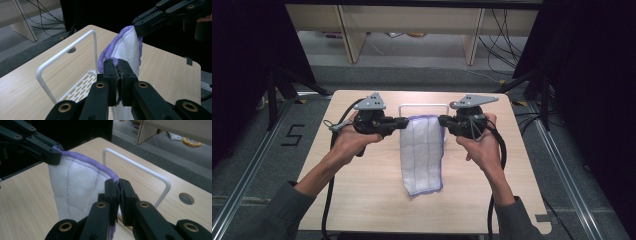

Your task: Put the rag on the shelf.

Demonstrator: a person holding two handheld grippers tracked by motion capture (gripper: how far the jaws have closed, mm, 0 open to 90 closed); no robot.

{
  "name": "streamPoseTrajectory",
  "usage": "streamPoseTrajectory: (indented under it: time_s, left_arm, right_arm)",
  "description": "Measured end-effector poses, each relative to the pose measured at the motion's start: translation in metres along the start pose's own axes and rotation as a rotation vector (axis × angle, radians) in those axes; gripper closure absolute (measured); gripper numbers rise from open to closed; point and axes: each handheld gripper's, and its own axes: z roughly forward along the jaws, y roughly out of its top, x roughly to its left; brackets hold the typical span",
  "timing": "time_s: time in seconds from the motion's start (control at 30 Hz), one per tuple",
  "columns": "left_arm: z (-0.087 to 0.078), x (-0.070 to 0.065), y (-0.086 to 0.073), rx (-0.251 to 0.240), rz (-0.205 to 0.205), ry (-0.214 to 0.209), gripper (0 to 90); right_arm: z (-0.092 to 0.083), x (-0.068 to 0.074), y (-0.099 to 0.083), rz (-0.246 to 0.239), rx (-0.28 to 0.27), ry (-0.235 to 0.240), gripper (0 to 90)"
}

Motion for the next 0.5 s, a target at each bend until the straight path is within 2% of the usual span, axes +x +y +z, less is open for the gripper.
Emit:
streamPoseTrajectory:
  time_s: [0.03, 0.07, 0.2, 0.37, 0.5]
  left_arm:
    - [-0.001, 0.001, 0.003, -0.005, -0.008, -0.002, 85.6]
    - [-0.002, 0.002, 0.008, -0.003, -0.003, 0.004, 85.6]
    - [-0.005, 0.005, 0.022, -0.013, 0.004, 0.019, 85.6]
    - [-0.009, 0.014, 0.042, -0.059, -0.004, 0.036, 85.6]
    - [-0.009, 0.020, 0.051, -0.073, -0.003, 0.029, 85.6]
  right_arm:
    - [-0.001, -0.001, 0.004, -0.013, -0.001, 0.000, 86.1]
    - [-0.002, 0.000, 0.008, 0.009, 0.001, 0.001, 86.1]
    - [-0.009, -0.004, 0.026, -0.008, -0.021, -0.012, 86.1]
    - [-0.014, -0.011, 0.046, -0.008, -0.056, -0.029, 86.1]
    - [-0.013, -0.017, 0.058, -0.012, -0.073, -0.039, 86.1]
